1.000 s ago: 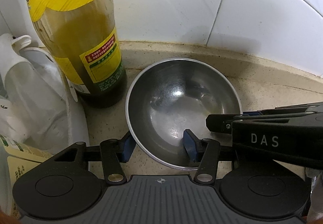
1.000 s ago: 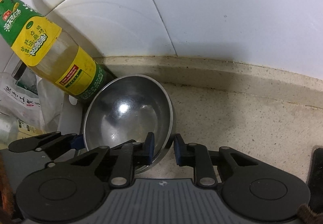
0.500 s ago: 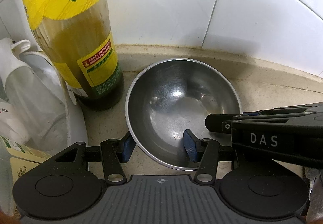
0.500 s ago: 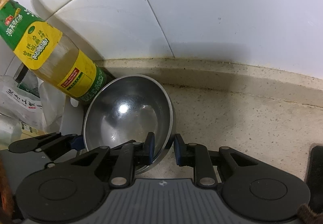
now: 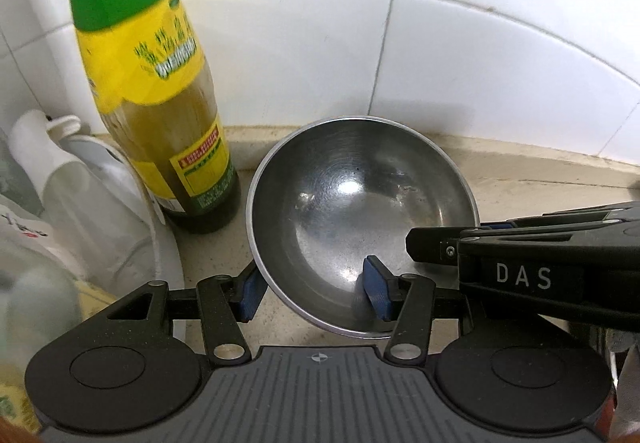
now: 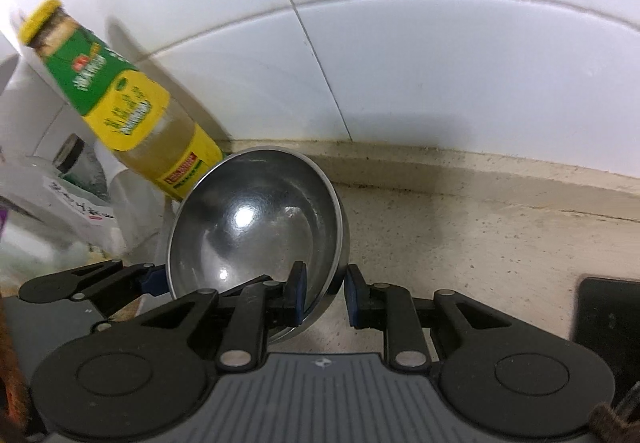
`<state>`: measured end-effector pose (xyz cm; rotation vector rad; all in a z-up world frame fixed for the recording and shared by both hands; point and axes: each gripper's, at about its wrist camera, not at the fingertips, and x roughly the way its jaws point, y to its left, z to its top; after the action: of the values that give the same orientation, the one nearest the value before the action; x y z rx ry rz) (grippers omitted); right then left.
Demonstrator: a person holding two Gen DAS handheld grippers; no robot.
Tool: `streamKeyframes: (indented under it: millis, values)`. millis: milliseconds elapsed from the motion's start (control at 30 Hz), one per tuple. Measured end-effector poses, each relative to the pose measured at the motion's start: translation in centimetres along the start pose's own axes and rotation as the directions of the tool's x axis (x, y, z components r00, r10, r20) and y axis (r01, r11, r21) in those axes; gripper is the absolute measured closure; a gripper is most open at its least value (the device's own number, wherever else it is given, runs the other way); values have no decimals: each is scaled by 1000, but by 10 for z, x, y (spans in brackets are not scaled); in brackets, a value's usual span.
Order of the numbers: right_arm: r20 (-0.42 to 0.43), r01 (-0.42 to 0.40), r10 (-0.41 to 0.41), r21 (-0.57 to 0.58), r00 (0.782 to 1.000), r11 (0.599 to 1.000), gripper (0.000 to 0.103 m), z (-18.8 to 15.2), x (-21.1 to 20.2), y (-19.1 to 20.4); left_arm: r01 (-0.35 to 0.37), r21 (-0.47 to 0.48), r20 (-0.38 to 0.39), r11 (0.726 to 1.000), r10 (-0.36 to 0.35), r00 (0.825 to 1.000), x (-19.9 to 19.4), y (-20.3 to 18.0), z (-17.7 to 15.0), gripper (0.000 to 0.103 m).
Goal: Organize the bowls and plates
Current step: 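Lift the steel bowl and carry it toward the placed bowl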
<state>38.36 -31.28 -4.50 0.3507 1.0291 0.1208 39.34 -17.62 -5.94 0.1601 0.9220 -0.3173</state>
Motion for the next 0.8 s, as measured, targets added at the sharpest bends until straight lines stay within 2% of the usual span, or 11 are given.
streamKeyframes:
  millis: [433, 800]
  values:
    - [64, 17, -16, -14, 998, 1000, 84, -20, -67, 19, 13, 39, 78, 999, -16, 997, -59, -7, -16, 41]
    - [80, 22, -20, -24, 997, 999, 84, -50, -98, 37, 14, 65, 107, 998, -21, 994, -94, -13, -39, 38]
